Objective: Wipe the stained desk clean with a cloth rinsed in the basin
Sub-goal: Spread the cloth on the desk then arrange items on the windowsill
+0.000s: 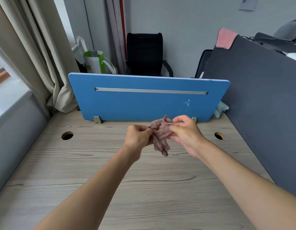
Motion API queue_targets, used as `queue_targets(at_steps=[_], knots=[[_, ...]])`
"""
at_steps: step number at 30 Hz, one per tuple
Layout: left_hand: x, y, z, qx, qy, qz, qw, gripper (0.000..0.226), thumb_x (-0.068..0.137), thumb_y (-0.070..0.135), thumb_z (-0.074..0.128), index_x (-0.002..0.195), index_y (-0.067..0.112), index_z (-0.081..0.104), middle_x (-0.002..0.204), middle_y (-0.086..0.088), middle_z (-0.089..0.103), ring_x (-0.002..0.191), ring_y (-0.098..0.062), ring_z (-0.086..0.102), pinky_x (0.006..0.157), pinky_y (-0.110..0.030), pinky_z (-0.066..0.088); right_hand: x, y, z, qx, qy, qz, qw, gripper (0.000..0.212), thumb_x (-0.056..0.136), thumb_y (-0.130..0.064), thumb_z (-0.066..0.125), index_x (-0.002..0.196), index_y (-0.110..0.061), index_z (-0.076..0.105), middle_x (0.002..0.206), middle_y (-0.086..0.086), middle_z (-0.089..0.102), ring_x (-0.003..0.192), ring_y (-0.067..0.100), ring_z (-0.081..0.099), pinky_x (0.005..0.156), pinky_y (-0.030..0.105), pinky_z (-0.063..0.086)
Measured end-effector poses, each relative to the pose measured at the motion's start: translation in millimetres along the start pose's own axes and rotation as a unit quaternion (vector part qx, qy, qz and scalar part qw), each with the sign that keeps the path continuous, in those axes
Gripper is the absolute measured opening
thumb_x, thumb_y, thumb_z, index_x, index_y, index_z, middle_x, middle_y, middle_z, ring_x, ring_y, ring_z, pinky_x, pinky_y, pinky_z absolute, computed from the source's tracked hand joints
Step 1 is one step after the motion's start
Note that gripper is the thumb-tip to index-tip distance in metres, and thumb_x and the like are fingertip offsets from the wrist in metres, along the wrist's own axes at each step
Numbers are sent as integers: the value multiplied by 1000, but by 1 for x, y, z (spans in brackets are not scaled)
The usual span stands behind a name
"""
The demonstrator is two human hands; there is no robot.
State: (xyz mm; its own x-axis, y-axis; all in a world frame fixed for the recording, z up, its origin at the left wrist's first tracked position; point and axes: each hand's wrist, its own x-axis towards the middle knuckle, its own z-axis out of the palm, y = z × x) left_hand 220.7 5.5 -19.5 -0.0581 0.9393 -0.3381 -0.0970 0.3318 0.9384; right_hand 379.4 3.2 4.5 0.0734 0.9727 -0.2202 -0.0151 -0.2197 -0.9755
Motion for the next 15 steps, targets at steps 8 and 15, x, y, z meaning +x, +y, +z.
queue_targets(at_steps=[8, 15], knots=[[1, -2, -2, -280, -66, -171, 942, 34, 95, -5, 24, 101, -8, 57, 89, -22, 69, 76, -30, 67, 71, -44, 57, 15, 7, 13, -33, 106, 27, 993, 23, 104, -6, 32, 100, -20, 49, 109, 10, 51, 95, 21, 50, 80, 33, 49], [5, -13, 5, -233, -85, -113, 962, 25, 104, 16, 46, 105, -5, 58, 91, -21, 65, 83, -30, 63, 82, -46, 54, 16, 15, 4, -60, 9, 31, 998, 18, 101, -4, 44, 98, -16, 57, 97, 12, 56, 87, 25, 48, 76, 41, 41]])
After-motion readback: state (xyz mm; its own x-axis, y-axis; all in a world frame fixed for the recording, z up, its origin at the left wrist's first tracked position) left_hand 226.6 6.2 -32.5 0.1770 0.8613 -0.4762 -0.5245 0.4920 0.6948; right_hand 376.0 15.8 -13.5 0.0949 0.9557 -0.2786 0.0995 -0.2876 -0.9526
